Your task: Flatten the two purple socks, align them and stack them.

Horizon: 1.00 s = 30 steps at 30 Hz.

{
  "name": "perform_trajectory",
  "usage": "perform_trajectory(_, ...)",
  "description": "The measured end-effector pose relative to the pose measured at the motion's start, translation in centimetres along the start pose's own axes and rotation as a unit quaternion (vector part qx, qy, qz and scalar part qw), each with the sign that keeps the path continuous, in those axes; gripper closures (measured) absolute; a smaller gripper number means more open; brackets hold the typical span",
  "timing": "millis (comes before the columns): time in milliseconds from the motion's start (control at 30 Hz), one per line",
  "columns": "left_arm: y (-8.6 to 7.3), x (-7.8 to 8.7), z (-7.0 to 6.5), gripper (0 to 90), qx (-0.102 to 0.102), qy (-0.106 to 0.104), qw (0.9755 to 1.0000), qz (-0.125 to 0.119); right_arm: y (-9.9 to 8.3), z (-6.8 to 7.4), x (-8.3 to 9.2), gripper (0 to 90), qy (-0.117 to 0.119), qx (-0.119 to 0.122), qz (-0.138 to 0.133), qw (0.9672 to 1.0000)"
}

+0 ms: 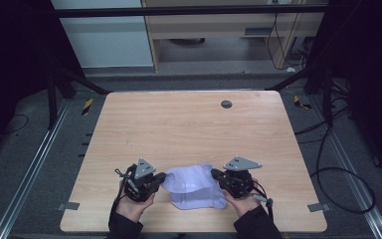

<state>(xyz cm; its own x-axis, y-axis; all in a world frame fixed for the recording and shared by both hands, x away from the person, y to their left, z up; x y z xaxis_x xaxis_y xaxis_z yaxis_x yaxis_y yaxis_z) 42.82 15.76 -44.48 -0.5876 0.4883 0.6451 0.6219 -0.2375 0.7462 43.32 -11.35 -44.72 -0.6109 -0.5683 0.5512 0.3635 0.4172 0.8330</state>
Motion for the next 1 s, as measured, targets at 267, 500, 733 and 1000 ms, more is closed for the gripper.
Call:
perform_trajectory(267, -0.7, -0.8, -0.9, 87.1, -0.006, -0.009, 0.9998, 0.015, -1.6, 0.2, 1.6, 88.4, 0.001, -0.003, 0.000, 1.0000)
perform_trajectory(500, -1.4, -1.6, -1.4, 87.1, -0.010, -0.013, 0.9994, 0.031, -2.7, 0.3, 1.6, 88.4, 0.005, -0.003, 0.009, 0.9999)
perform_trajectory(733, -2.1, -2.3, -1.6, 87.1, -0.012, -0.017, 0.9986, 0.049, -3.4, 0.2, 1.5, 88.3, 0.006, -0.005, 0.019, 0.9998)
perform_trajectory(1000, -2.6, -2.7, -1.7, 87.1, -0.018, -0.019, 0.9978, 0.061, -4.0, 0.6, 1.3, 88.3, 0.013, -0.003, 0.031, 0.9994)
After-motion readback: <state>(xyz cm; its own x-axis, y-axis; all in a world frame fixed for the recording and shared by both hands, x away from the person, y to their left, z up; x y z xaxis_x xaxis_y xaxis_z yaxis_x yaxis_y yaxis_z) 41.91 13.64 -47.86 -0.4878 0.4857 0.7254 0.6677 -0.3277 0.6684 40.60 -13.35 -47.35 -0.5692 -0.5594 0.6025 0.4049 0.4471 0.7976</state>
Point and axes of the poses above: each handheld gripper's, and its own axes: x roughly backward along the jaws, y roughly out of its top, z roughly to its left, the point moved 2 cm from there along -x, roughly forward along the jaws, and after that the axes turned 10 degrees about x, right-handed, at the moved point
